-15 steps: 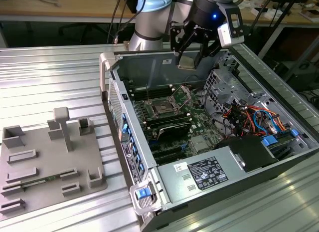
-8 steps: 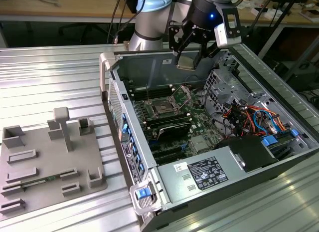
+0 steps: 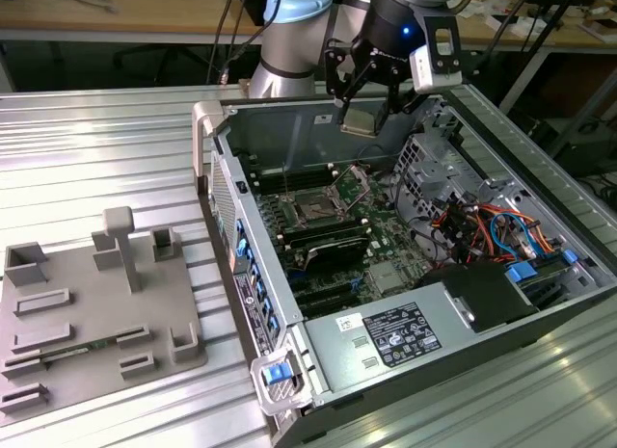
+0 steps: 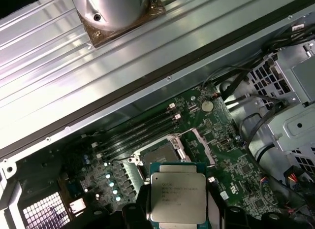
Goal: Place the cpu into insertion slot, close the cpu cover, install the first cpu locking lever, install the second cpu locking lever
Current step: 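Place the cpu into insertion slot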
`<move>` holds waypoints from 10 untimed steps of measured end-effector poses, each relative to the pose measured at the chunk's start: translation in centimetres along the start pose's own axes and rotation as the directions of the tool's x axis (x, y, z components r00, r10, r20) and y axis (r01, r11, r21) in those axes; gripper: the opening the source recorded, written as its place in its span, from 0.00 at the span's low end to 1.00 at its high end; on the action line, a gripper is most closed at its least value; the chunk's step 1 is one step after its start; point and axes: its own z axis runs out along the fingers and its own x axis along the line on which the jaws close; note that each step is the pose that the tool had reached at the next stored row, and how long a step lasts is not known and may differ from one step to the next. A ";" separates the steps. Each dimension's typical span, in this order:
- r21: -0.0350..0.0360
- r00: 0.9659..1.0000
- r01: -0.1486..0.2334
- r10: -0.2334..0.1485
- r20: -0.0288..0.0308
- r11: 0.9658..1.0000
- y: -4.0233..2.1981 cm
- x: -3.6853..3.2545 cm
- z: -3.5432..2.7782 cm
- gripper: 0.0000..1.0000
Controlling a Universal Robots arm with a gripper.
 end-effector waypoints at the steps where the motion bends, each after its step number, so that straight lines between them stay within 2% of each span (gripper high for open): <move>1: 0.000 1.000 -0.008 0.008 0.001 1.000 -0.01 0.02 0.01 0.55; 4: -0.001 0.999 -0.043 0.043 0.004 0.999 -0.06 0.10 0.04 0.55; 10: -0.002 0.997 -0.081 0.081 0.007 0.997 -0.12 0.21 0.08 0.55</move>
